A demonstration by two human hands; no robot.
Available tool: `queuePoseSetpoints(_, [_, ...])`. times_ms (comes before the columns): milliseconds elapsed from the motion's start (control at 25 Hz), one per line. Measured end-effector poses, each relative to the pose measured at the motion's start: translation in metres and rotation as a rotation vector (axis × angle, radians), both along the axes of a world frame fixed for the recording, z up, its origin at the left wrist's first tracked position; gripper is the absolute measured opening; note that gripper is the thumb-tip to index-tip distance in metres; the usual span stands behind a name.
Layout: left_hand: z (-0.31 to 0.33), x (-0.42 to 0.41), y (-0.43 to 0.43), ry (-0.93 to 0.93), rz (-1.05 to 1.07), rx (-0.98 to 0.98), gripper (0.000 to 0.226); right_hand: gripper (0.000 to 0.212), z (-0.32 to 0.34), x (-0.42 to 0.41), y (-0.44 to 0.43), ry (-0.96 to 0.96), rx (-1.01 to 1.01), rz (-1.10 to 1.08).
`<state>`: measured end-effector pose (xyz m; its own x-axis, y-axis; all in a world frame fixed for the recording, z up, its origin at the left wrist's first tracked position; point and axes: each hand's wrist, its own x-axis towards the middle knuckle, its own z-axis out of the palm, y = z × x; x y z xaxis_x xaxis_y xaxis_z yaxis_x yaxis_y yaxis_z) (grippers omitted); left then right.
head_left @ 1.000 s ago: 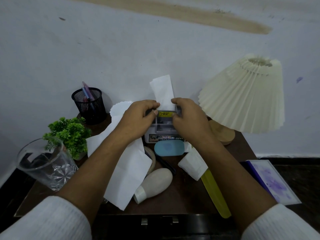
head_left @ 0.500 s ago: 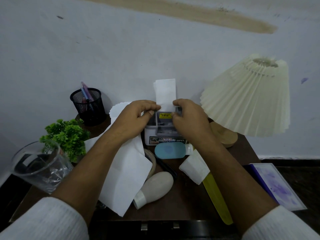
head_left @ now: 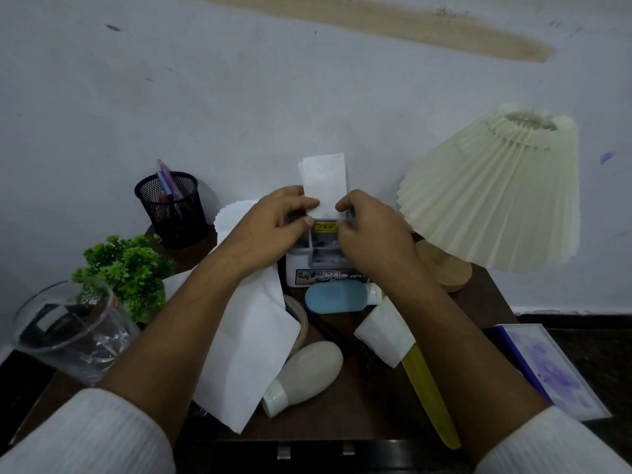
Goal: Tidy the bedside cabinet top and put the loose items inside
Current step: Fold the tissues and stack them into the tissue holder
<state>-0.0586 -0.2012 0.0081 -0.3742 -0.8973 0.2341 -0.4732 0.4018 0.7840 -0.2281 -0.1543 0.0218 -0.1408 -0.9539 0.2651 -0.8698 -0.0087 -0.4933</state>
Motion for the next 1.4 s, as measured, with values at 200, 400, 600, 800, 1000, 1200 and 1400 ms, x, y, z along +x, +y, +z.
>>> queuePoseSetpoints(200, [-0.006,-0.005,-0.004,-0.017,-0.026,0.045,0.037,0.03,-0.001,-0.003,0.002,-0.045,-0.022,-0.002])
queuePoseSetpoints(400, [-0.003,-0.003,-0.007,0.076,0.002,0.021,0.034,0.038,-0.002,-0.003,0.002,-0.068,-0.016,0.01])
queuePoseSetpoints(600, [-0.009,-0.001,-0.011,0.171,-0.034,0.079,0.038,0.031,-0.002,-0.002,0.0,-0.069,-0.027,-0.007])
queuePoseSetpoints(800, [-0.011,-0.003,-0.011,0.039,0.023,-0.013,0.034,0.034,-0.001,-0.001,-0.001,0.019,-0.017,-0.006])
queuePoseSetpoints(1000, [-0.006,-0.001,-0.008,-0.079,0.043,-0.1,0.031,0.029,-0.004,0.001,-0.002,0.096,-0.035,0.002])
queuePoseSetpoints(1200, [-0.004,0.0,-0.006,-0.105,0.018,-0.095,0.031,0.023,-0.007,0.003,-0.005,0.174,-0.015,0.007])
queuePoseSetpoints(1400, [0.002,0.005,0.002,-0.112,0.006,-0.045,0.033,0.025,-0.005,0.002,-0.002,0.147,-0.024,0.006])
